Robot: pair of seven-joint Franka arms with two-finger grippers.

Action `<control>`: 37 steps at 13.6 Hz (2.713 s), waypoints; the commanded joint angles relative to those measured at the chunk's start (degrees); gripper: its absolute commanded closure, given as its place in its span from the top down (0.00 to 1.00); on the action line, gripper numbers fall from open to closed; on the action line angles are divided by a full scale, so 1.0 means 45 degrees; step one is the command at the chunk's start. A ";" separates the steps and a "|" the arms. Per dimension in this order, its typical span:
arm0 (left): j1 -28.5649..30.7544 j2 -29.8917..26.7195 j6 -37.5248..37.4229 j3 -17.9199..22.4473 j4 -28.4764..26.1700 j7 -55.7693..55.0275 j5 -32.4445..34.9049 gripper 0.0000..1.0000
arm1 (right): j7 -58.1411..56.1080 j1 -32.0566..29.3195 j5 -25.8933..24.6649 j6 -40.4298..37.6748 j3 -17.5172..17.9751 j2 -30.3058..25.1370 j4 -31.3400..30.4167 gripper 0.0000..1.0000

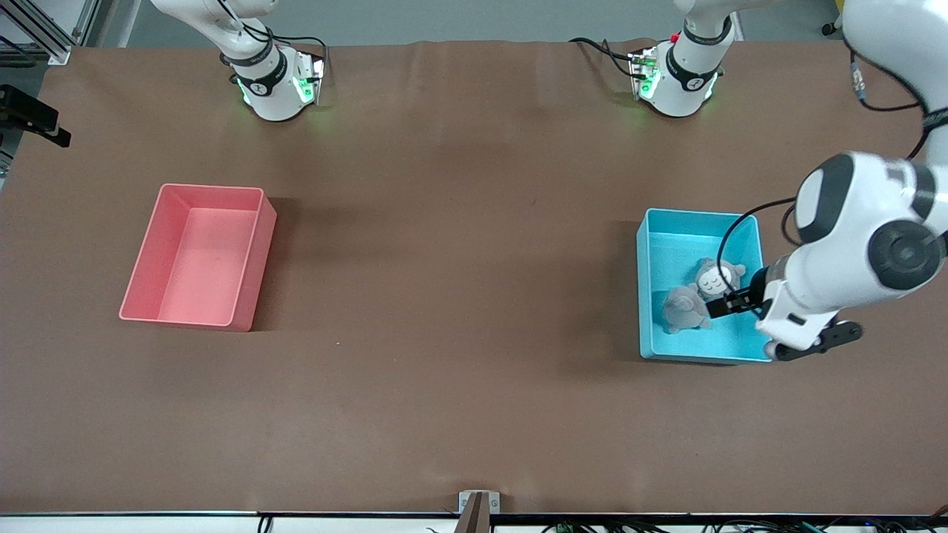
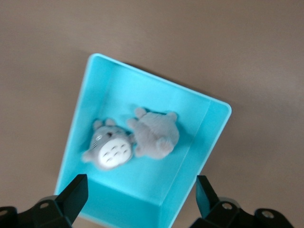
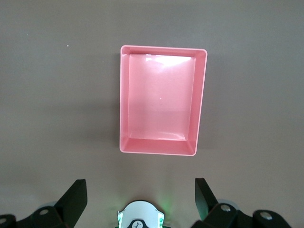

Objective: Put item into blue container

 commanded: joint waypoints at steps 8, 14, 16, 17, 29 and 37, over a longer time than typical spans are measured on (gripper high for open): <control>0.0488 -0.2968 -0.3070 0.0058 0.1276 0.2054 -0.0368 1.00 | -0.0069 0.0069 0.0045 -0.0057 0.0046 -0.0234 0.0223 1.00; 0.0413 -0.3557 -0.3793 -0.0021 0.1256 0.2792 -0.0818 1.00 | -0.0108 0.0069 0.0201 0.0139 0.0046 -0.0214 0.0418 1.00; -0.0130 -0.3887 -0.4065 0.0871 0.1043 0.4039 -0.0897 1.00 | -0.0127 0.0069 0.0201 0.0217 0.0026 -0.0234 0.0418 1.00; -0.0985 -0.4237 -0.4086 0.1845 0.0693 0.4665 -0.0916 1.00 | -0.0127 0.0069 0.0201 0.0295 0.0026 -0.0234 0.0418 1.00; -0.3027 -0.5492 -0.3775 0.4667 -0.0991 0.5999 -0.1912 1.00 | -0.0341 0.0088 -0.0033 0.0608 0.0046 -0.0253 0.0438 1.00; -0.3181 -0.5159 -0.3520 0.4589 -0.0853 0.6019 -0.1912 1.00 | -0.0655 0.0030 0.0142 0.0550 -0.0013 -0.0273 0.0418 1.00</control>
